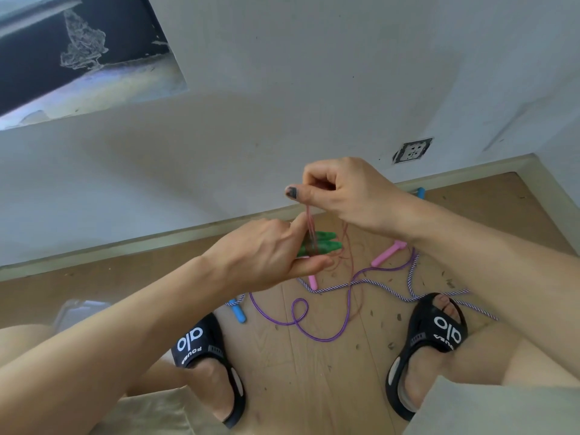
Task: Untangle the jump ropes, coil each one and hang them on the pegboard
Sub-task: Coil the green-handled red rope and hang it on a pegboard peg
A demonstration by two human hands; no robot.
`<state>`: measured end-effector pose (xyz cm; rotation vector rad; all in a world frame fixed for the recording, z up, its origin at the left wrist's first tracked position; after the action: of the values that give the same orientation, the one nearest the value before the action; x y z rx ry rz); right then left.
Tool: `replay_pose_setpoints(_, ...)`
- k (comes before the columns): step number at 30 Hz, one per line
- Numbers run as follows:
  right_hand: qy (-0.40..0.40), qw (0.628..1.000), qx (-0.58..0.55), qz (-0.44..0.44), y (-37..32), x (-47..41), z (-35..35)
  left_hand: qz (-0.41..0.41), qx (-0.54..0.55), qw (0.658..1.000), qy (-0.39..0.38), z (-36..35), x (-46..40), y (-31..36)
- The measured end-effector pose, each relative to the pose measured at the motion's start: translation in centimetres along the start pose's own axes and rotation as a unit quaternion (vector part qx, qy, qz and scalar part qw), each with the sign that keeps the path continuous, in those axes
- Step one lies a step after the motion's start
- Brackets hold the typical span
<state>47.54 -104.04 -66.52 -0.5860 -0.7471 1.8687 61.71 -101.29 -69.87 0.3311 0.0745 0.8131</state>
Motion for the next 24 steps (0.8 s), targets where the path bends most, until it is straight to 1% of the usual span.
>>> replay_pose_setpoints(2,-0.001,1.0,-0.008,-0.008,0.7,-0.4,-0.4,-0.018,0.018,0.999,0.022,0.7,0.1,0.5)
replay_pose_setpoints(5,-0.011,1.0,-0.018,-0.023,1.7,-0.6,-1.7,-0.028,0.053,0.998,0.033,1.2,0.3,1.1)
replay_pose_setpoints(7,-0.023,0.998,-0.034,-0.049,2.6,-0.6,-2.5,-0.014,0.097,0.994,0.04,1.3,0.4,1.3)
replay_pose_setpoints(9,-0.029,0.994,-0.069,-0.077,3.3,-0.6,-3.1,0.015,0.131,0.989,0.068,1.7,0.5,0.7)
replay_pose_setpoints(12,-0.023,0.983,-0.14,-0.119,3.8,0.0,-4.0,0.038,0.139,0.984,0.1,2.1,0.6,0.0)
replay_pose_setpoints(14,-0.036,0.978,-0.156,-0.136,3.9,0.5,-5.2,0.048,0.149,0.983,0.099,2.1,0.7,-0.2)
replay_pose_setpoints(16,-0.045,0.974,-0.147,-0.169,4.1,0.9,-6.8,0.07,0.143,0.983,0.086,1.8,0.6,-0.6)
replay_pose_setpoints(19,-0.026,0.948,-0.2,-0.247,4.3,1.8,-8.5,0.112,0.159,0.977,0.082,1.6,0.5,-1.6)
replay_pose_setpoints(21,-0.02,0.945,-0.199,-0.26,4.0,2.5,-9.5,0.119,0.173,0.973,0.094,1.8,0.3,-2.1)
replay_pose_setpoints(24,-0.01,0.949,-0.165,-0.266,3.4,3.3,-10.0,0.129,0.167,0.973,0.095,1.2,-0.1,-2.4)
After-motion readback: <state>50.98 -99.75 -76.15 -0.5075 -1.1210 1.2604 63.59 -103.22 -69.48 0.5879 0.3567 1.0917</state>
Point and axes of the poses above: each hand's wrist, its own x-axis away from the middle knuckle, its own z-axis out of the back of the hand, y = z × x, the point moved 4 cm from there along -x, towards the middle knuckle, and after that the axes turned 7 degrees about x, right-handed, at the moved point
